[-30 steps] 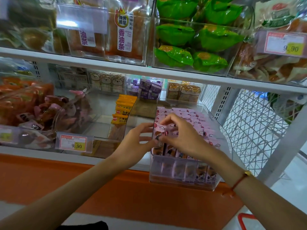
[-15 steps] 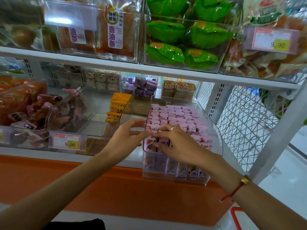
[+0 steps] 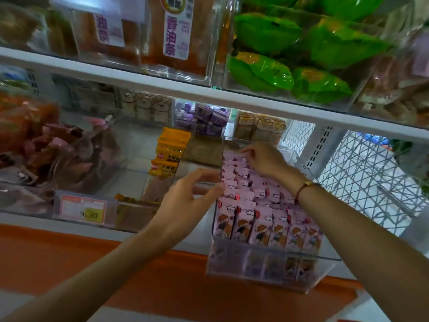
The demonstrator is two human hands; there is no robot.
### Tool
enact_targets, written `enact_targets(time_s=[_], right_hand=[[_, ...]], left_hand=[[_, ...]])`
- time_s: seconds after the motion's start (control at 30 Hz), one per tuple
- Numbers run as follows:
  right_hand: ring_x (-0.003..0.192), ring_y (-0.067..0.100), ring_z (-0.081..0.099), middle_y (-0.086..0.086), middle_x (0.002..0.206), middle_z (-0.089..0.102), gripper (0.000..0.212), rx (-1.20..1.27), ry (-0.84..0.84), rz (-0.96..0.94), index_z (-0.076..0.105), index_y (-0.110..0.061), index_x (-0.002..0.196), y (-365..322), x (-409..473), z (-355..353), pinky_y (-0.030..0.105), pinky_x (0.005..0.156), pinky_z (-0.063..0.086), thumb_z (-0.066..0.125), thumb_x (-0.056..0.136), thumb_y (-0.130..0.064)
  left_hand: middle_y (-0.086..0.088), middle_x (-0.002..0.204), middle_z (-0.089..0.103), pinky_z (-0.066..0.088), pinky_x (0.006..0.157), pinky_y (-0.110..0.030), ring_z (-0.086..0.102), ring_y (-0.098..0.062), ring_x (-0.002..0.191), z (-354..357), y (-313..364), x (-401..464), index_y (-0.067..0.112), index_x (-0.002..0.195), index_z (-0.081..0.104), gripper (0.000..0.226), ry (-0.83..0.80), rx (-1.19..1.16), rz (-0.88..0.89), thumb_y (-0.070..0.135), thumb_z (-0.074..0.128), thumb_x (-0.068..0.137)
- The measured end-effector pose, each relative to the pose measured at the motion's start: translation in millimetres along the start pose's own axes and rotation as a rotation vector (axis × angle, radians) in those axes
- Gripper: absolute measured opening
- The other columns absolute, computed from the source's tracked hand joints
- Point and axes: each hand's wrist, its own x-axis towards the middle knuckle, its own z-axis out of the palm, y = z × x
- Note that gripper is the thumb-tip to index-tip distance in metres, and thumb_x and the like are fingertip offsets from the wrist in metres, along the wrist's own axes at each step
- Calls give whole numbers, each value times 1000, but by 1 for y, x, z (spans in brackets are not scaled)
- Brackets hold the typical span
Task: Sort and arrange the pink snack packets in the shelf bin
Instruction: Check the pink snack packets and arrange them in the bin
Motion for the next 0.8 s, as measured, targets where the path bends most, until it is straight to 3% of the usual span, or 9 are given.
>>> enact_targets(time_s=[0.2, 0.33, 0.43, 0.53, 0.6, 0.7, 0.8], right_hand=[[87, 21, 66, 8, 101, 72, 18, -83, -48, 29, 73, -8, 96, 1, 35, 19, 25, 68, 46, 57, 92, -15], [86, 13, 63, 5, 99, 72, 13, 0, 23, 66, 74, -10, 93, 7, 39, 23, 25, 77, 49, 63, 89, -16], [82, 10, 63, 5, 93, 71, 17, 280, 223, 102, 72, -7, 92, 5, 31, 21, 28, 82, 52, 58, 93, -17], [66, -8, 59, 3, 88, 66, 14, 663, 448, 250, 65, -3, 92, -7, 22, 6, 4, 65, 46, 54, 94, -11], [71, -4, 56, 5, 93, 63, 12, 861, 615, 323, 61, 1, 98, -17, 11, -6, 0, 59, 40, 52, 94, -4], [88, 11, 57, -2, 94, 62, 15, 996, 772, 388, 59, -2, 106, -33, -25, -23, 7, 71, 45, 53, 95, -10], [92, 13, 63, -4, 94, 64, 14, 1069, 608, 308, 60, -9, 102, -49, -80, -36, 29, 85, 53, 56, 94, -19]], left_hand=[[29, 103, 65, 54, 84, -32, 63, 7, 92, -3, 0, 7, 40, 107, 61, 33, -16, -40, -15, 55, 59, 78], [30, 102, 64, 53, 77, -25, 64, 7, 89, -3, -1, 11, 40, 102, 61, 33, -22, -48, -14, 55, 61, 73], [33, 101, 63, 53, 77, -26, 64, 8, 88, -3, -2, 13, 40, 101, 61, 29, -28, -44, -11, 54, 63, 75], [36, 98, 62, 53, 79, -28, 63, 10, 86, -4, -1, 14, 40, 98, 60, 21, -28, -46, -22, 47, 66, 79], [33, 97, 63, 52, 80, -26, 61, 12, 88, -4, 2, 11, 40, 98, 60, 20, -7, -40, -29, 47, 66, 80], [29, 100, 58, 46, 79, -16, 55, 14, 95, -4, 11, 2, 44, 108, 54, 26, 129, 43, 19, 45, 64, 83], [36, 109, 49, 45, 82, -13, 51, 11, 105, -4, 31, -11, 52, 113, 47, 36, 195, 103, 189, 40, 64, 84]])
